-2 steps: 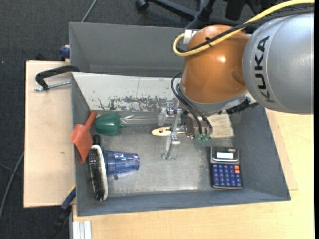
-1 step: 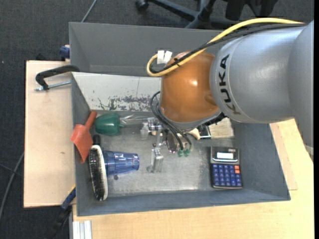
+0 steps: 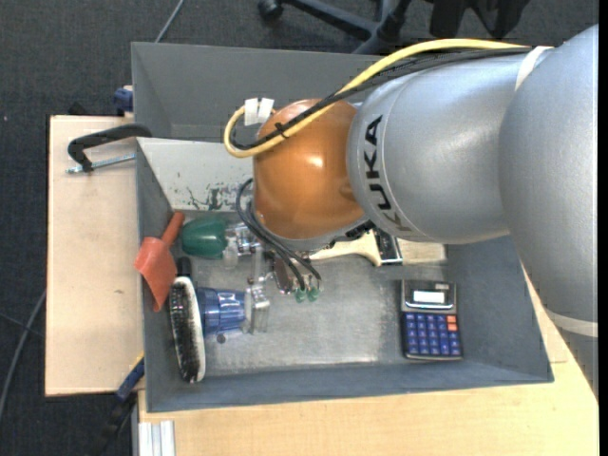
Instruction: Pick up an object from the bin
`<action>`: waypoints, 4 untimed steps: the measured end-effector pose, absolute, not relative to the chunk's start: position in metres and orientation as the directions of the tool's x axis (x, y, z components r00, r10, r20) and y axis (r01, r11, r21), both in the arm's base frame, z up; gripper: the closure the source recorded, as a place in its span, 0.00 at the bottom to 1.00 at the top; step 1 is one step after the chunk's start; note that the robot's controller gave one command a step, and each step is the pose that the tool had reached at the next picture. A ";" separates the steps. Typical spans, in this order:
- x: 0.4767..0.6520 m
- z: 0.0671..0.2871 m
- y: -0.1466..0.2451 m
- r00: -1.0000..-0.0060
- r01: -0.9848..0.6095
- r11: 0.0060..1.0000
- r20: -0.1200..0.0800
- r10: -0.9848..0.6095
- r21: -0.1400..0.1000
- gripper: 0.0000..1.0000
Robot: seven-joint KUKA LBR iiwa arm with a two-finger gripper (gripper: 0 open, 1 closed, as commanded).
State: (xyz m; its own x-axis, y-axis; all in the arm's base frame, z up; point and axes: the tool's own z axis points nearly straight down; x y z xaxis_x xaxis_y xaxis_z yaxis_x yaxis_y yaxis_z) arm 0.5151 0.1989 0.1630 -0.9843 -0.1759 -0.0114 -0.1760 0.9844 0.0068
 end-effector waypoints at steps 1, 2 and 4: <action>0.510 0.131 0.218 -0.990 -0.139 0.990 -0.002 -0.139 0.003 0.00; 0.510 0.074 0.212 -0.979 -0.204 0.979 -0.014 -0.204 0.007 0.00; 0.505 0.070 0.200 -1.000 -0.010 1.000 0.000 -0.010 0.005 1.00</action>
Offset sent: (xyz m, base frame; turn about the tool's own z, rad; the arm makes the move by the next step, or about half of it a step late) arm -0.0065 0.0104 -0.0930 -0.0303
